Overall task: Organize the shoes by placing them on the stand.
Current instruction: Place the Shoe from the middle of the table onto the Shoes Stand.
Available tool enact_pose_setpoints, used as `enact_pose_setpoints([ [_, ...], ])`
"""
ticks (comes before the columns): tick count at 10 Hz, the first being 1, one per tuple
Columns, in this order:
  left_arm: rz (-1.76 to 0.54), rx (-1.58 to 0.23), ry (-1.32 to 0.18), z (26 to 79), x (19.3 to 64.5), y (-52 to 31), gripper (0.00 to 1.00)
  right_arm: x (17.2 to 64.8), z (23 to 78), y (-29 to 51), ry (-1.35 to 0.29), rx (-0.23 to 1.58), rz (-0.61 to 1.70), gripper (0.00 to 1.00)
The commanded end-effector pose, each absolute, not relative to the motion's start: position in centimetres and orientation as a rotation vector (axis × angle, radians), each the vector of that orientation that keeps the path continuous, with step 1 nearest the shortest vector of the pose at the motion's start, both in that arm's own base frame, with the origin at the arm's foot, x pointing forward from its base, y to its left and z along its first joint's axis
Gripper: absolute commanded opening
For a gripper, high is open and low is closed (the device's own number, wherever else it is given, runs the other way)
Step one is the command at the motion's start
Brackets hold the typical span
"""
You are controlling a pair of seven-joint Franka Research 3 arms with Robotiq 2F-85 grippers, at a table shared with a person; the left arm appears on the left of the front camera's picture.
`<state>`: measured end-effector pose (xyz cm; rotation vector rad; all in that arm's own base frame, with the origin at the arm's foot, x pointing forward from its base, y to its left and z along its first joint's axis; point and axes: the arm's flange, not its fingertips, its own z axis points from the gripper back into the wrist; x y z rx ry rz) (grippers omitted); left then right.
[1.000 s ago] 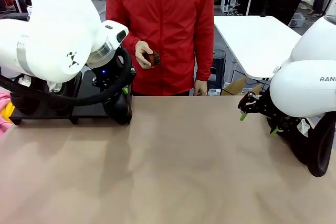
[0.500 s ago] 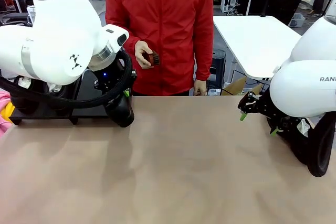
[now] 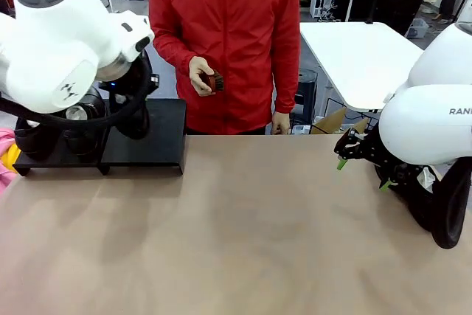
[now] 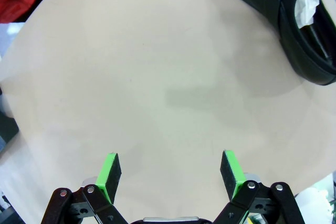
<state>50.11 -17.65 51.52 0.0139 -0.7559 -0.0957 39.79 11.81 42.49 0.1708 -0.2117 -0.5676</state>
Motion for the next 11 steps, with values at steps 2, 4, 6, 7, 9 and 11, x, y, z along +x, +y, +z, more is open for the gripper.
enact_pose_setpoints([
  [2,-0.132,0.146,-0.783,48.4,52.4,-18.2,0.00,39.9,42.5,11.9,-0.222,0.186,-0.554,1.00],
  [4,-0.224,0.173,-0.741,46.2,53.1,-18.4,0.00,39.9,42.5,11.9,-0.222,0.186,-0.554,1.00],
  [6,-0.239,0.218,-0.733,44.7,53.8,-18.6,0.00,39.9,42.5,11.9,-0.222,0.186,-0.554,1.00],
  [7,-0.229,0.240,-0.721,44.0,54.4,-18.5,0.00,39.9,42.5,11.9,-0.222,0.186,-0.554,1.00],
  [9,-0.230,0.265,-0.697,43.0,54.8,-18.5,0.00,39.9,42.5,11.9,-0.222,0.186,-0.554,1.00],
  [11,-0.223,0.278,-0.673,42.5,55.0,-18.5,0.00,39.9,42.5,11.9,-0.222,0.186,-0.554,1.00],
])
